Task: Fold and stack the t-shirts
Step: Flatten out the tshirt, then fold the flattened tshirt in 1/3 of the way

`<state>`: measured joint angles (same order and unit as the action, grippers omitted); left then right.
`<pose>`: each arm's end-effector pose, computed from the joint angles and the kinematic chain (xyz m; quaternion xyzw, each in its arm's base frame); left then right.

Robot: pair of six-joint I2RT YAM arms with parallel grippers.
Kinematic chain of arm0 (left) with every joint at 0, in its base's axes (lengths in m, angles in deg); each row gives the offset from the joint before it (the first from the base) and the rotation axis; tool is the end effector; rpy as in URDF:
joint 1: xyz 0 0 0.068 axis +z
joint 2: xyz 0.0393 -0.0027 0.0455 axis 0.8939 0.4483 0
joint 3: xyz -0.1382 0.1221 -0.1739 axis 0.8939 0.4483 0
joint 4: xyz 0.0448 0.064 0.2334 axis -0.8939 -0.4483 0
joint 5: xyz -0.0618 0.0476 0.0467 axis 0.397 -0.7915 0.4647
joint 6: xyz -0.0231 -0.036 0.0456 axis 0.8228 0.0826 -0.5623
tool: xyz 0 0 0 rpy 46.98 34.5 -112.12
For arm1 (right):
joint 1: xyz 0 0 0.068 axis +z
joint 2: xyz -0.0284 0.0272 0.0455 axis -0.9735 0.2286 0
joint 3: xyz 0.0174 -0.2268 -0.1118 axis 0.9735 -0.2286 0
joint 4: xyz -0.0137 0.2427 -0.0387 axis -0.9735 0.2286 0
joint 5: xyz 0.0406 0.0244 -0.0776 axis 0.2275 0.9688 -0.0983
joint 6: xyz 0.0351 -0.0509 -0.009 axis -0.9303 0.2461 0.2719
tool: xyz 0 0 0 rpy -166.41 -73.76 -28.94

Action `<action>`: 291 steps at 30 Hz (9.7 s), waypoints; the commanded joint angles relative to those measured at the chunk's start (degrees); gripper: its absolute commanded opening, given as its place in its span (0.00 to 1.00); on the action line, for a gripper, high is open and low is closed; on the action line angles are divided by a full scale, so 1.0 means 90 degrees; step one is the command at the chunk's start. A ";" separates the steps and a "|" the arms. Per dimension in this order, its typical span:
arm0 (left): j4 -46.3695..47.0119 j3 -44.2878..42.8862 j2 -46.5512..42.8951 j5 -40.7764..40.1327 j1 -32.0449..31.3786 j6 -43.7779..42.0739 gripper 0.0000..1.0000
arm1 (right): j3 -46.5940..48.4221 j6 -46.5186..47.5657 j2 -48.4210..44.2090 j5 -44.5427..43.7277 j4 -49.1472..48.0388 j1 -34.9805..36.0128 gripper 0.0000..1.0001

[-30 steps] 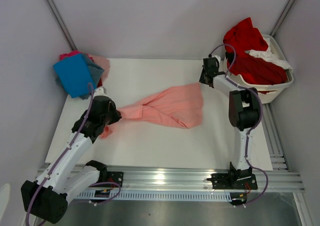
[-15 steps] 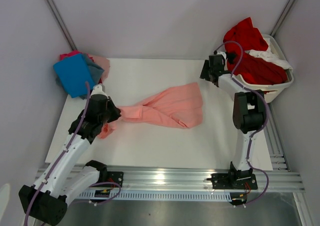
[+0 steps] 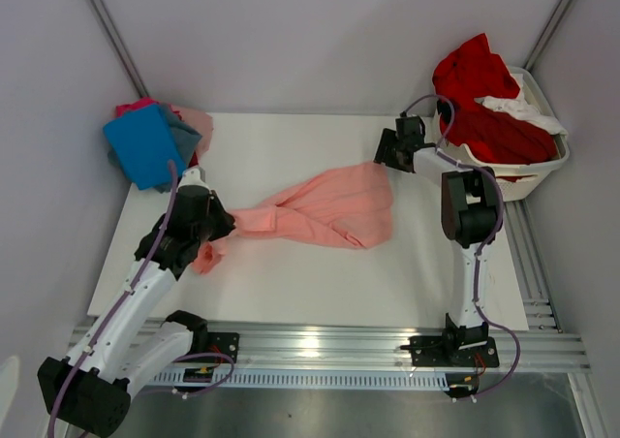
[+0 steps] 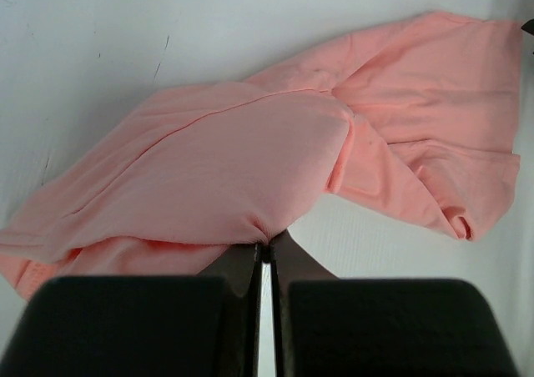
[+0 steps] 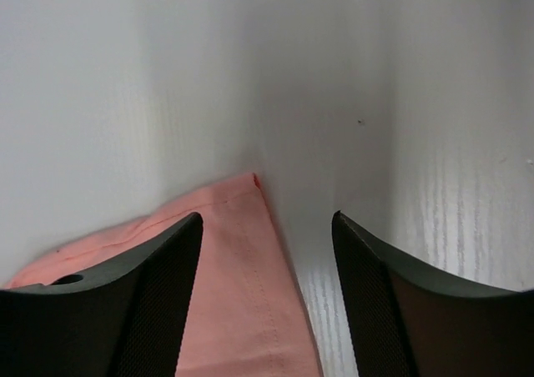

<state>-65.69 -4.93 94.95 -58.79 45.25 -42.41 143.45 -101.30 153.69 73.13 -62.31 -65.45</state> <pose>0.1830 -0.0528 0.2614 -0.1627 0.8823 -0.1379 0.4197 0.4664 0.0926 0.1465 0.0815 0.9154 0.1021 0.3807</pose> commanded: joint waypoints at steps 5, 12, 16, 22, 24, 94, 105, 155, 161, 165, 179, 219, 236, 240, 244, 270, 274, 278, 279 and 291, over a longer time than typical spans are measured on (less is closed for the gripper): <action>0.0273 0.0024 0.0047 0.0140 -0.0029 0.0027 0.01 | 0.0631 -0.0099 0.0514 0.0367 0.0069 0.0322 0.61; 0.0380 0.0044 0.0087 0.0170 -0.0029 0.0046 0.00 | 0.0992 0.0008 0.0837 0.0211 0.0431 0.0528 0.28; 0.0409 0.0141 0.0077 0.0150 -0.0029 0.0046 0.00 | 0.1188 0.0077 0.0876 -0.0306 0.0772 0.0499 0.00; 0.0419 0.0064 0.0077 0.0112 -0.0029 0.0036 0.01 | 0.1178 0.0417 0.0428 -0.0960 0.0851 0.0469 0.00; 0.0400 -0.0043 0.0077 0.0092 -0.0029 0.0007 0.01 | 0.1198 0.0555 0.0059 -0.1243 0.0881 0.0411 0.00; 0.2038 -0.2619 -0.1189 0.0550 0.1016 -0.3430 0.00 | -0.2356 0.3132 -0.9285 -0.1838 -0.1377 0.0429 0.00; 0.1982 -0.3265 -0.3078 0.0287 0.1006 -0.4435 0.00 | -0.2240 0.4314 -1.0471 -0.2104 -0.1511 0.1104 0.00; 0.2859 -0.4615 0.4864 -0.0485 0.0997 -0.3332 0.00 | -0.2591 0.2928 -0.3534 -0.2994 -0.3417 -0.0546 0.00; 0.3373 -0.3472 0.2618 0.1338 0.1113 -0.4036 0.00 | -0.2532 0.3122 -0.5322 -0.1503 -0.2947 -0.0595 0.00; 0.2385 -0.4593 0.2196 0.2824 0.1445 -0.3938 0.00 | -0.2533 0.3445 -0.6970 -0.0894 -0.3113 -0.0566 0.00; 0.1122 -0.7155 0.0509 0.1089 0.1446 -0.4962 0.00 | -0.2259 0.4578 -0.9414 -0.0570 -0.2733 0.0566 0.00; 0.0718 -0.9401 0.8494 -0.0181 0.1562 -0.3500 0.00 | -0.1704 0.1991 -0.1792 -0.2699 -0.3729 -0.1201 0.00; 0.1657 -0.8444 0.8428 0.0823 0.1602 -0.3099 0.01 | -0.1048 0.3318 -0.1272 -0.2455 -0.4031 -0.0742 0.00; 0.1826 -0.7555 0.7997 0.0863 0.1495 -0.3137 0.01 | -0.1165 0.3806 -0.1360 -0.2650 -0.3837 -0.0440 0.00; 0.1494 -0.7262 0.7831 0.0707 0.1368 -0.3313 0.00 | -0.1302 0.4295 -0.1360 -0.3332 -0.3797 -0.0117 0.00; 0.1415 -0.4626 0.6152 0.0199 0.1377 -0.2523 0.00 | -0.2386 0.4657 -0.2581 -0.4740 -0.3612 0.0020 0.00; 0.1347 -0.4498 0.6054 0.0170 0.1368 -0.2327 0.01 | -0.2571 0.4531 -0.2649 -0.4897 -0.3553 0.0069 0.00; 0.1289 -0.4409 0.5956 0.0267 0.1368 -0.2171 0.01 | -0.2698 0.4354 -0.2727 -0.5092 -0.3309 0.0108 0.00; 0.1259 -0.4390 0.5936 0.0267 0.1368 -0.2103 0.01 | -0.2728 0.4306 -0.2756 -0.5092 -0.3241 0.0118 0.00; 0.1025 -0.4039 0.5614 -0.0298 0.1368 -0.1839 0.01 | -0.3147 0.3495 -0.2962 -0.5111 -0.2683 0.0137 0.00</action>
<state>-55.86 -42.20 149.07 -57.08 57.49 -60.40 116.22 -66.77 129.51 29.81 -86.53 -63.99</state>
